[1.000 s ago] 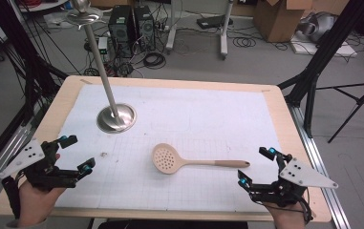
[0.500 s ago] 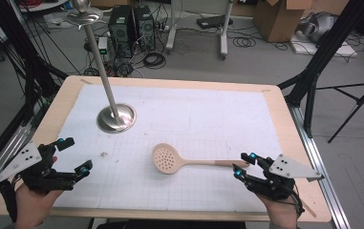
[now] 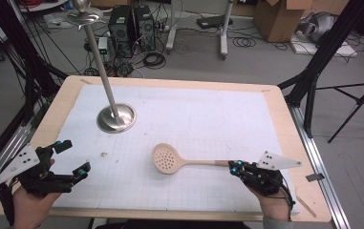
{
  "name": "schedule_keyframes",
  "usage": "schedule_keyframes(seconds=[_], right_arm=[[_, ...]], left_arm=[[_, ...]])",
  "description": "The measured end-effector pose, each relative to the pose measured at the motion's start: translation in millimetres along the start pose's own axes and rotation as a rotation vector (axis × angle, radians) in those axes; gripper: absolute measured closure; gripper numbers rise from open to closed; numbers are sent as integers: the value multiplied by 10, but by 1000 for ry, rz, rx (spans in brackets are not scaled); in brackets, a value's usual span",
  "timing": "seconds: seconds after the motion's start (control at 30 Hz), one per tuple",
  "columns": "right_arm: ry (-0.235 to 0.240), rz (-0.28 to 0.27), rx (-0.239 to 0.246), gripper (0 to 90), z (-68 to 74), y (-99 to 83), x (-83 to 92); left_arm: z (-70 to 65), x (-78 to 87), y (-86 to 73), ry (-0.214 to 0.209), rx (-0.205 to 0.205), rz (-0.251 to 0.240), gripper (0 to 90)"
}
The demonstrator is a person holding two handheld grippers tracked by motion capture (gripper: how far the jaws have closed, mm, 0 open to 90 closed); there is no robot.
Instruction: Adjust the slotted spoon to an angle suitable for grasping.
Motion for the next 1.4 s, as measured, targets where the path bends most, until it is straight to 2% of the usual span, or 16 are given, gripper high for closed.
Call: schedule_keyframes(seconds=[0.23,0.27,0.53,0.7,0.73,1.23,1.4], right_arm=[[2,51,-25,895,-46,-142,-147],[-16,79,-31,895,-69,-187,-187],[-49,150,-67,896,-149,-327,-264],[-60,189,-70,895,-170,-387,-323],[-68,210,-54,895,-175,-408,-351],[-80,267,-49,896,-242,-609,-465],[-91,261,-37,896,-255,-608,-484]], left_arm=[[1,4,-25,3,1,7,17],[1,4,-29,4,0,9,17],[8,13,-57,10,3,16,17],[4,24,-66,12,3,16,17],[4,26,-71,13,4,18,17],[21,29,-106,21,8,28,17],[27,24,-116,23,9,28,17]])
Point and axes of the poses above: each handheld gripper's, and its own axes: x roughly backward along the jaws, y roughly out of its top, z roughly to its left, the point moved 7 cm from there along -x, roughly forward along the jaws, and after that the axes turned 13 degrees about x, right-handed, at the moved point
